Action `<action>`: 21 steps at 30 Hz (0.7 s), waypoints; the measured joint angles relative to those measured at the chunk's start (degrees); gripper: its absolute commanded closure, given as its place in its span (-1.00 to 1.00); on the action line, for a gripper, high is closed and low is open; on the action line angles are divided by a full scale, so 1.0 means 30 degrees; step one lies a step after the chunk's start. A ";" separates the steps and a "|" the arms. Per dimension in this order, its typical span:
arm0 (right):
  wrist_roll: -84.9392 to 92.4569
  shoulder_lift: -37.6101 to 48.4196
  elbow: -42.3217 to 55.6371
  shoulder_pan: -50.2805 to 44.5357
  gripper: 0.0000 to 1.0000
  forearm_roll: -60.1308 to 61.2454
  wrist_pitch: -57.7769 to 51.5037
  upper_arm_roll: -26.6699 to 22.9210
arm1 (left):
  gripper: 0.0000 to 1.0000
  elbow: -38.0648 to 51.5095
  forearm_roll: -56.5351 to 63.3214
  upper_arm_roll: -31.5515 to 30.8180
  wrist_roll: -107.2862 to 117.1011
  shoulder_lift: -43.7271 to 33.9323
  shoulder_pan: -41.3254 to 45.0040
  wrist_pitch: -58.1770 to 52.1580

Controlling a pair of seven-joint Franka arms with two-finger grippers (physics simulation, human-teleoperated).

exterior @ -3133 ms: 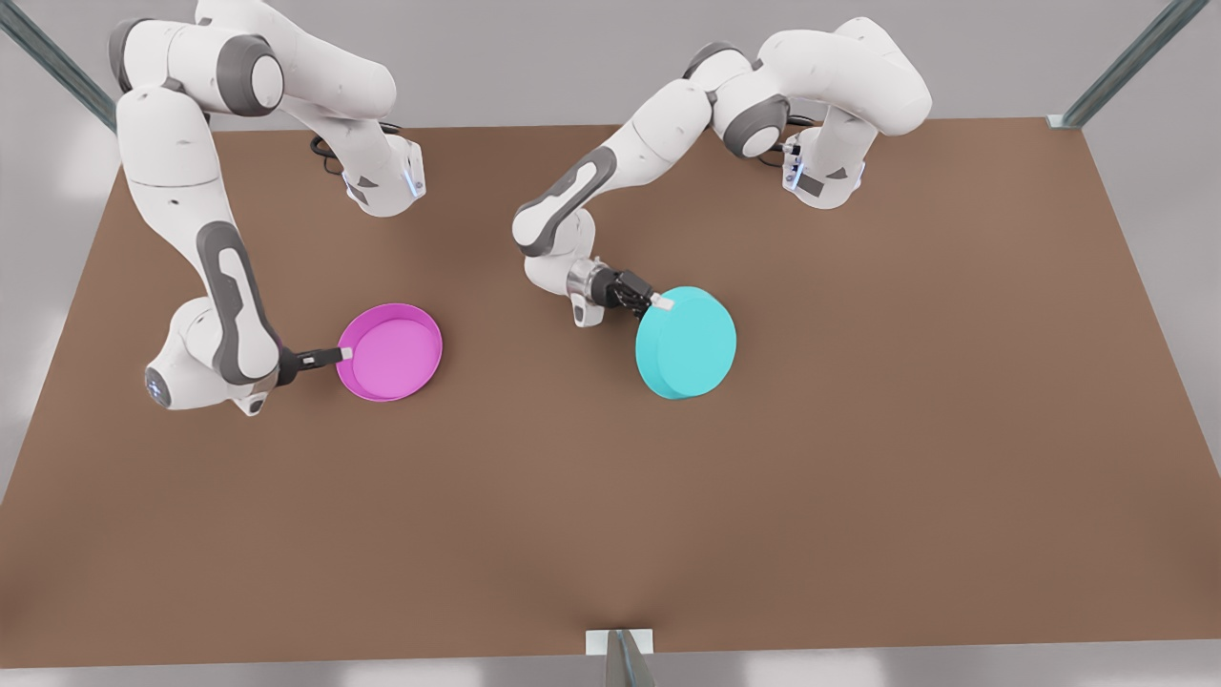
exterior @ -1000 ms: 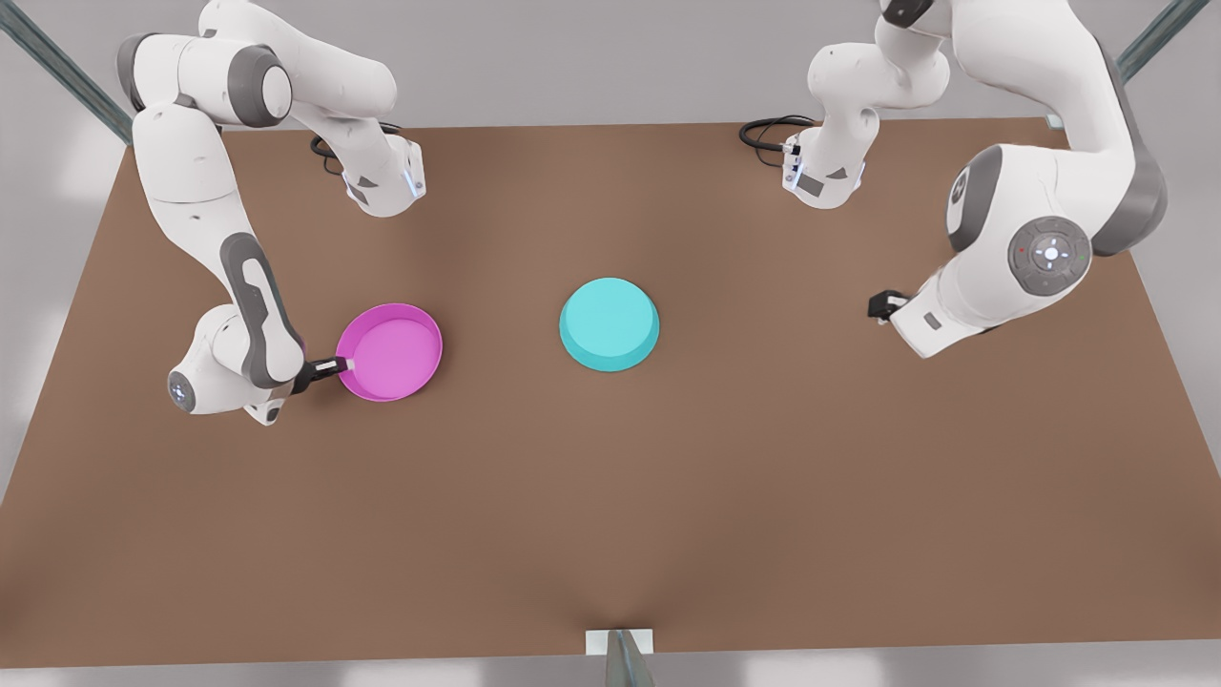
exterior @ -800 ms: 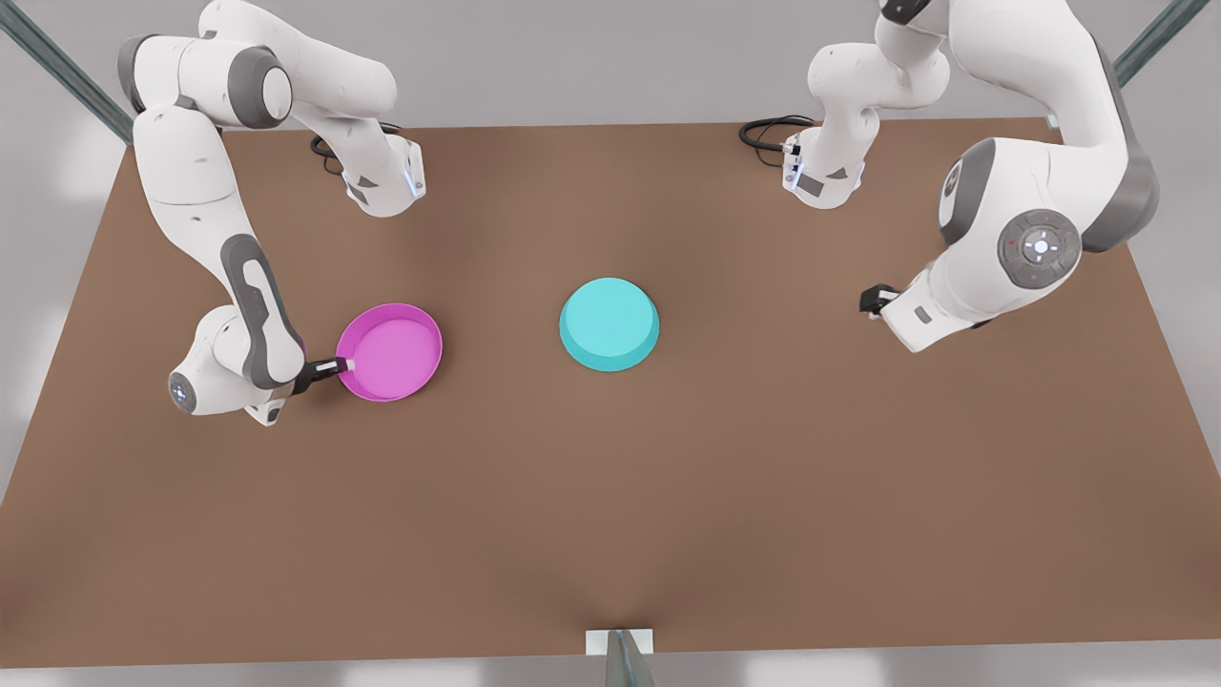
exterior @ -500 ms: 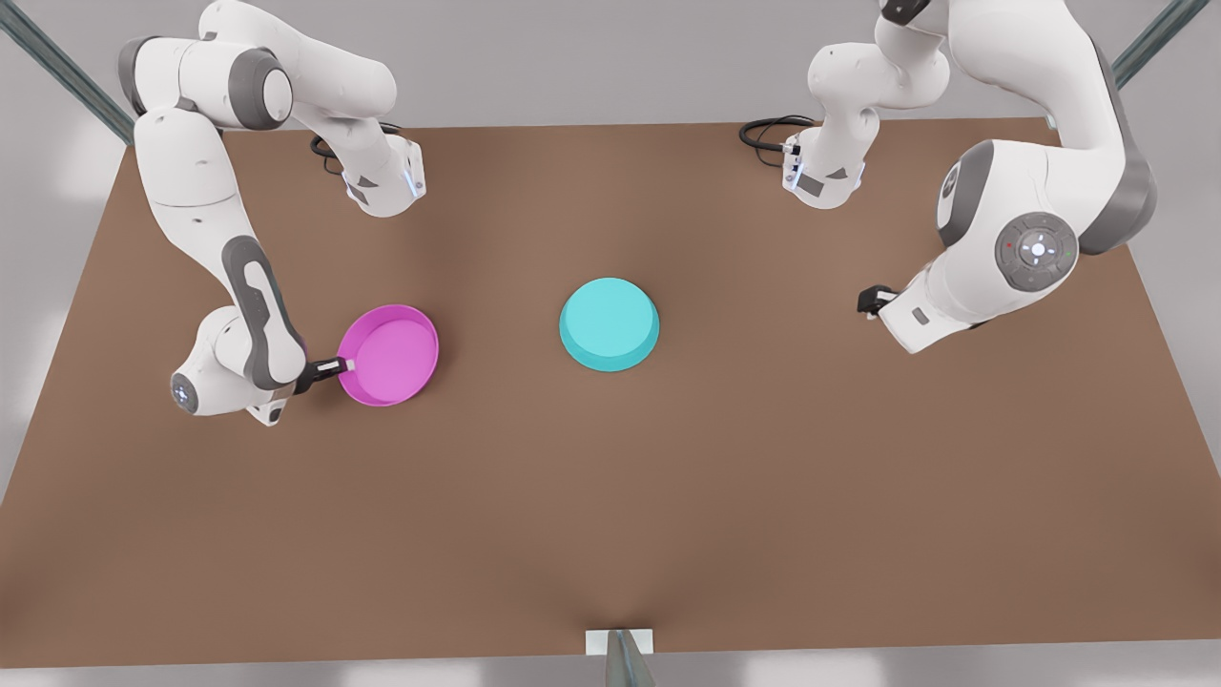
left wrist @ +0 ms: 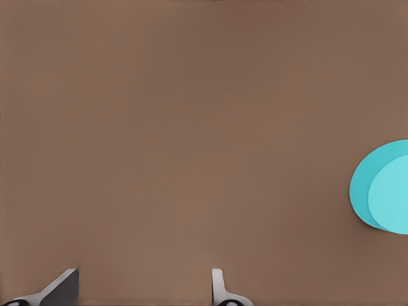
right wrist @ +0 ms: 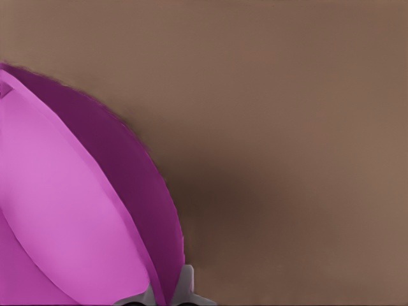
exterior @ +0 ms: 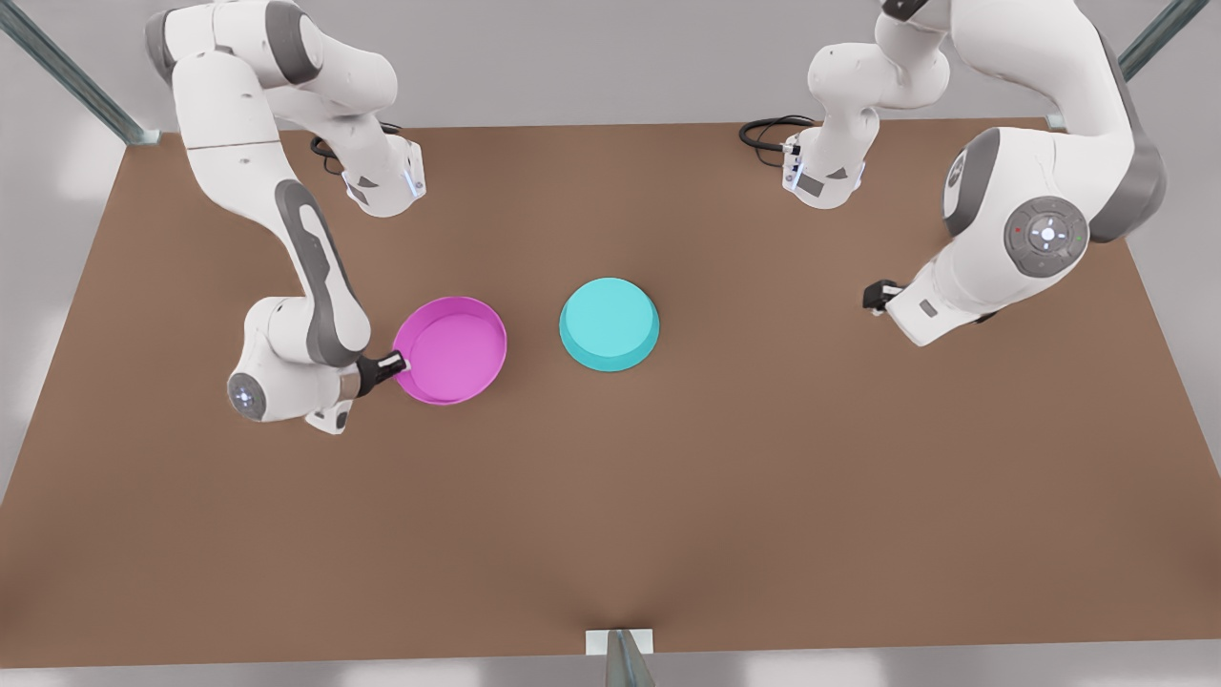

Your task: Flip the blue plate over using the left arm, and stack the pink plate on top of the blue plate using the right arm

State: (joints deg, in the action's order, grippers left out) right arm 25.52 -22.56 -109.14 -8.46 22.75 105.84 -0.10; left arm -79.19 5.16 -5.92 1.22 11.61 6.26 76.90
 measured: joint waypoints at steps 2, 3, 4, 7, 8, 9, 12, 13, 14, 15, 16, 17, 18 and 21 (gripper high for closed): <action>-0.1365 -0.0009 0.0229 -0.1627 0.57 0.0006 -0.0009 0.0115 | -1.00 0.0250 -0.0033 0.0340 0.0002 -0.0163 -0.0173 -0.0057; -0.1539 -0.0086 0.0468 -0.2351 0.57 0.0008 0.0008 0.0116 | -1.00 0.0287 -0.0041 0.0330 -0.0076 -0.0177 -0.0002 -0.0059; -0.1974 -0.0273 0.0934 -0.3556 0.57 0.0011 0.0238 0.0143 | -1.00 0.0264 -0.0042 0.0358 -0.0030 -0.0153 -0.0014 -0.0032; -0.3577 -0.0852 0.1763 -0.5712 0.57 0.0945 0.0311 0.0162 | -1.00 0.0264 -0.0043 0.0622 -0.0040 0.0093 -0.0102 0.0166; -0.3621 -0.0998 0.1978 -0.6110 0.57 0.1287 0.0363 0.0170 | -1.00 0.0264 -0.0045 0.0625 -0.0027 0.0116 -0.0084 0.0156; -0.3623 -0.1005 0.1989 -0.6524 0.57 0.1362 0.0343 0.0169 | -1.00 0.0264 -0.0047 0.0624 -0.0027 0.0116 -0.0051 0.0170; -0.4555 -0.1005 0.2047 -0.7735 0.57 0.1397 0.0403 0.0144 | -1.00 0.0264 -0.0042 0.0625 0.0002 0.0087 -0.0065 0.0141; -0.4558 -0.1048 0.2048 -0.7925 0.57 0.1400 0.0602 0.0149 | -1.00 0.0264 -0.0038 0.0625 0.0002 0.0087 -0.0065 0.0146; -0.4582 -0.1184 0.2071 -0.8233 0.57 0.1428 0.1008 0.0173 | -1.00 0.0264 -0.0032 0.0625 -0.0025 0.0114 -0.0067 0.0173; -0.4719 -0.1393 0.2071 -0.8466 0.57 0.1409 0.1337 0.0173 | -1.00 0.0264 -0.0017 0.0640 -0.0011 0.0132 -0.0055 0.0176; -0.4907 -0.1498 0.2248 -0.8651 0.57 0.1438 0.1487 0.0174 | -1.00 0.0264 0.0001 0.0654 -0.0026 0.0162 -0.0071 0.0176; -0.5291 -0.1802 0.2616 -0.8900 0.57 0.1438 0.1517 0.0174 | -1.00 0.0264 0.0011 0.0654 -0.0027 0.0175 -0.0072 0.0176; -0.5632 -0.2116 0.3082 -0.8993 0.57 0.1441 0.1545 0.0175 | -1.00 0.0264 0.0024 0.0652 -0.0027 0.0175 -0.0057 0.0192; -0.5683 -0.2688 0.3462 -0.8992 0.57 0.1919 0.2012 0.0154 | -1.00 0.0264 0.0034 0.0654 -0.0011 0.0251 -0.0064 0.0176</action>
State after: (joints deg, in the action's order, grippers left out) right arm 8.47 -30.62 -98.76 -35.44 28.51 111.87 0.36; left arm -78.40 5.27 -3.95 1.19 12.36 6.07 77.43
